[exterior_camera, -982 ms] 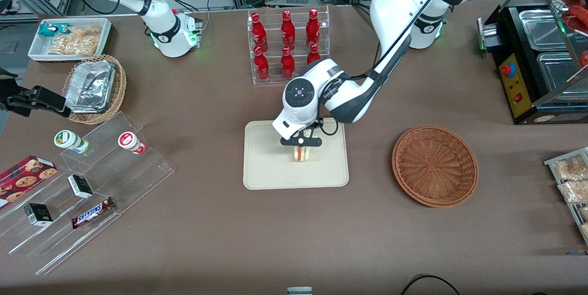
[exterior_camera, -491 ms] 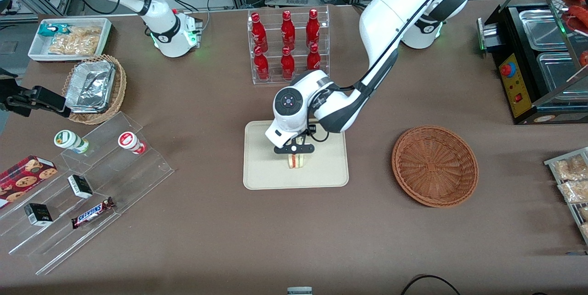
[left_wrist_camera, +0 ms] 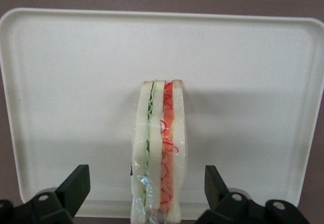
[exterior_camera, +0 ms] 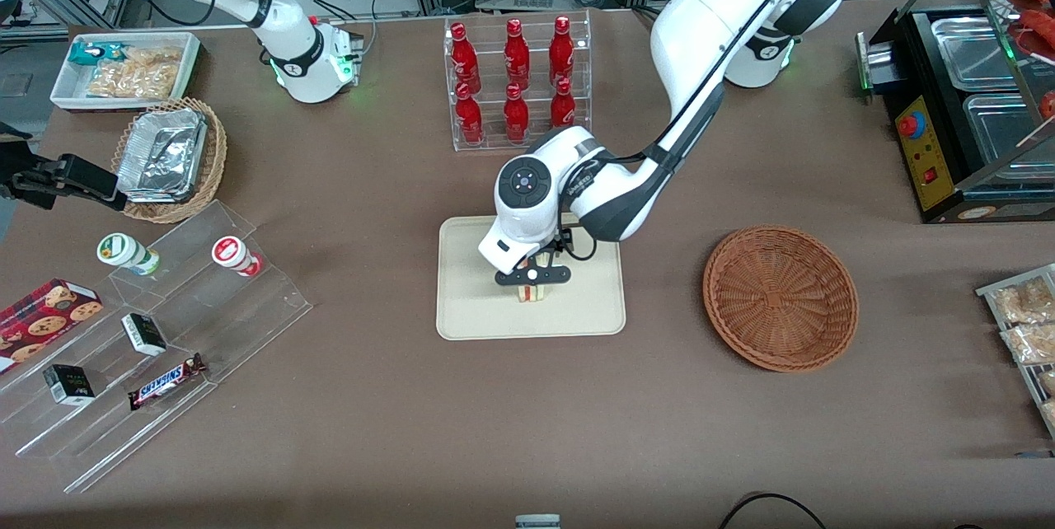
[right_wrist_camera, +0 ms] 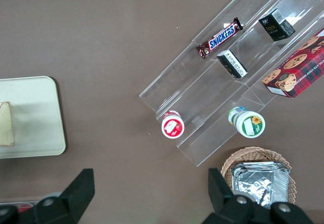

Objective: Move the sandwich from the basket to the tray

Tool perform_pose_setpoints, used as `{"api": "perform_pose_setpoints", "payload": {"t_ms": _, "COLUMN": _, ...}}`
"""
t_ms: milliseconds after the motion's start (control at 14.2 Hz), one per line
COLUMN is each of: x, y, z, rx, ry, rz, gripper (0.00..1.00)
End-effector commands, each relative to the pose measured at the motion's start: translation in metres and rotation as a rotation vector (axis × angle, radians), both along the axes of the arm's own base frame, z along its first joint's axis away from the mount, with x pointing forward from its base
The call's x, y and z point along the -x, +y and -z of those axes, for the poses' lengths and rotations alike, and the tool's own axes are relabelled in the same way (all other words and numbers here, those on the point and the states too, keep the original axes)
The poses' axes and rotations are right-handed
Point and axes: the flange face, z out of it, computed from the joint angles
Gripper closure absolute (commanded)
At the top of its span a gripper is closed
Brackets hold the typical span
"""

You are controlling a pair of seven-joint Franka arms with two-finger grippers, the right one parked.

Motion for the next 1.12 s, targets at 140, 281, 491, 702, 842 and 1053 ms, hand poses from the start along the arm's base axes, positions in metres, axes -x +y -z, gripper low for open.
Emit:
{"api": "perform_pose_setpoints", "payload": {"t_ms": 140, "x": -0.014, "y": 0.050, "z": -0.093, "rx": -0.064, "ry": -0.018, "rz": -0.079, "gripper": 0.00}}
{"api": "perform_pose_setpoints", "payload": {"t_ms": 281, "x": -0.024, "y": 0.094, "z": -0.126, "rx": -0.079, "ry": 0.007, "rz": -0.133, "gripper": 0.00}}
{"api": "perform_pose_setpoints", "payload": {"t_ms": 491, "x": -0.027, "y": 0.177, "z": -0.176, "rx": -0.147, "ry": 0.053, "rz": -0.111, "gripper": 0.00}}
{"api": "perform_pose_setpoints", "payload": {"t_ms": 702, "x": -0.026, "y": 0.259, "z": -0.233, "rx": -0.201, "ry": 0.126, "rz": -0.104, "gripper": 0.00}}
{"api": "perform_pose_setpoints", "payload": {"t_ms": 842, "x": -0.013, "y": 0.291, "z": -0.265, "rx": -0.227, "ry": 0.151, "rz": -0.087, "gripper": 0.00}}
{"api": "perform_pose_setpoints", "payload": {"t_ms": 1053, "x": 0.002, "y": 0.344, "z": -0.307, "rx": -0.253, "ry": 0.175, "rz": -0.131, "gripper": 0.00}}
